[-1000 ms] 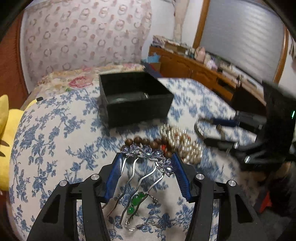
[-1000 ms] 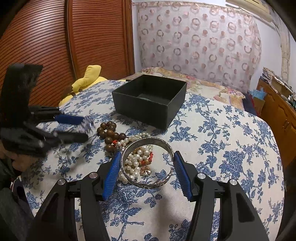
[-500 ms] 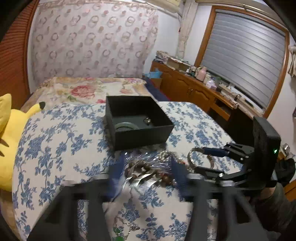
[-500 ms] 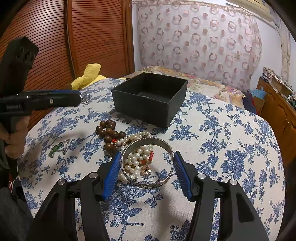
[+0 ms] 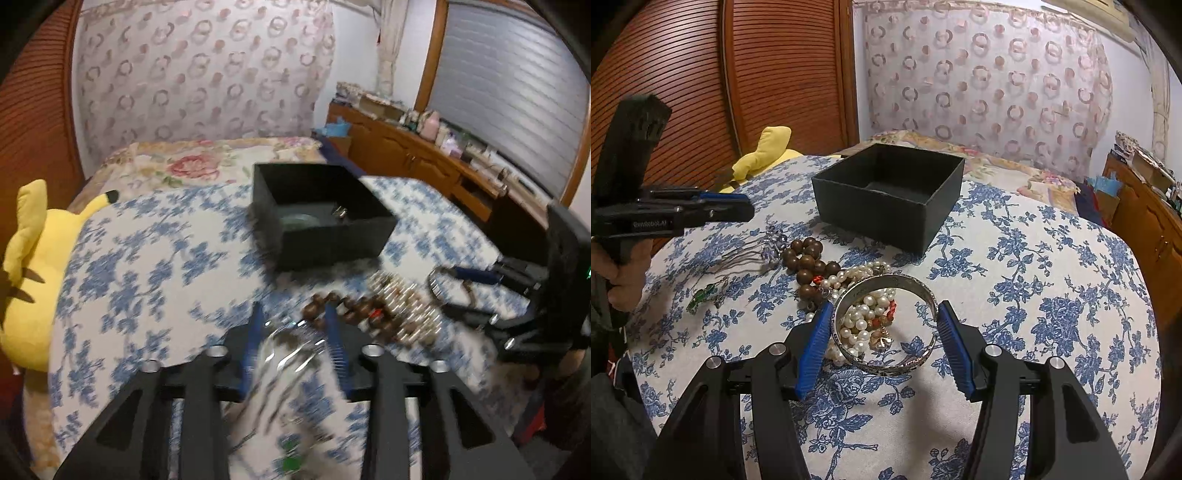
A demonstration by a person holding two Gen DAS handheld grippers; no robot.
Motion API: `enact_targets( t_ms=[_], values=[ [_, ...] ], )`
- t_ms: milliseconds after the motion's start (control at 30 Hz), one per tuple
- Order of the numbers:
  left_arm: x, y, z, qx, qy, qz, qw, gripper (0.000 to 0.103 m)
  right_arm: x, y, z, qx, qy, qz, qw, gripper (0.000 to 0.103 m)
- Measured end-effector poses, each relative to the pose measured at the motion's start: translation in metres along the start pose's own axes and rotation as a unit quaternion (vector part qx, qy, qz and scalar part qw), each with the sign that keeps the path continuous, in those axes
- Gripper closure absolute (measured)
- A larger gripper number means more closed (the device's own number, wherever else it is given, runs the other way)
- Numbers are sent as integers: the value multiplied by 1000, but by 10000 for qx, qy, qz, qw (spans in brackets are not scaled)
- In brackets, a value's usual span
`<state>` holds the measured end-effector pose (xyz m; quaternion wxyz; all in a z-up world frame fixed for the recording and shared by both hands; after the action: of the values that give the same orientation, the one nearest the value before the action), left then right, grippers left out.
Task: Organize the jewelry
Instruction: 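Grasp the silver hair comb with the left tool and lift it, then lower the hair comb into the box while the right tool drops the silver bangle in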
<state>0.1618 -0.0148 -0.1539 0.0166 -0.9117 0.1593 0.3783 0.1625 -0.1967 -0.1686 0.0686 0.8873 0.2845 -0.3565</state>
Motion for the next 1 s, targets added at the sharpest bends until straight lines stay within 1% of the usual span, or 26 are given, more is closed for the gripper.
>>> enact_targets(
  t_ms=[33, 67, 167, 333, 500, 567, 600, 633, 667, 833, 933, 1000],
  values=[
    [2, -2, 6, 56, -105, -12, 9999, 55, 0, -1, 0, -9, -6, -4, 10000, 43],
    [4, -3, 10, 121, -184, -27, 9998, 50, 1, -1, 1, -13, -9, -10, 10000, 43],
    [13, -3, 20, 328, -404, -141, 9985, 41, 2, -3, 1, -7, -14, -24, 10000, 43],
    [31, 0, 26, 615, -687, -260, 9954, 35, 4, -7, 1, -58, -39, -27, 10000, 43],
    [45, 1, 28, 661, -822, -224, 9942, 35, 4, -6, 0, -63, -43, -6, 10000, 43],
    [47, 3, 27, 718, -791, -258, 9939, 35, 4, -4, 0, -51, -46, 2, 10000, 43],
    [48, 3, 26, 728, -779, -284, 9939, 37, 4, -4, 1, -48, -50, 5, 10000, 43],
    [47, 4, 26, 722, -744, -270, 9942, 46, 4, -4, 1, -49, -55, 5, 10000, 43],
    [46, 4, 25, 715, -728, -279, 9944, 49, 4, -4, 1, -53, -59, 3, 10000, 43],
    [42, 6, 27, 628, -663, -203, 9956, 50, 3, -4, 2, -56, -53, 3, 10000, 43],
    [35, 7, 24, 567, -546, -190, 9967, 50, 4, -5, 1, -62, -43, 1, 10000, 43],
    [27, 7, 16, 539, -408, -210, 9975, 50, 4, -6, -2, -81, -28, -5, 10000, 43]
  ],
)
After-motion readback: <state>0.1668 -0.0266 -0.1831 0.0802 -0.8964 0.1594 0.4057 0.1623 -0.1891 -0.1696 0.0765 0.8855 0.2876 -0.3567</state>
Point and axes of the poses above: each gripper's, at about its wrist camera, not at the fingertips, and x roughly the way its jaws point, y to its right, z to its underside, the point moved 10 cm from there along x, roughly the way its jaws point, and after that the axes turned 3 degrees about x, right-handed, at the moved point
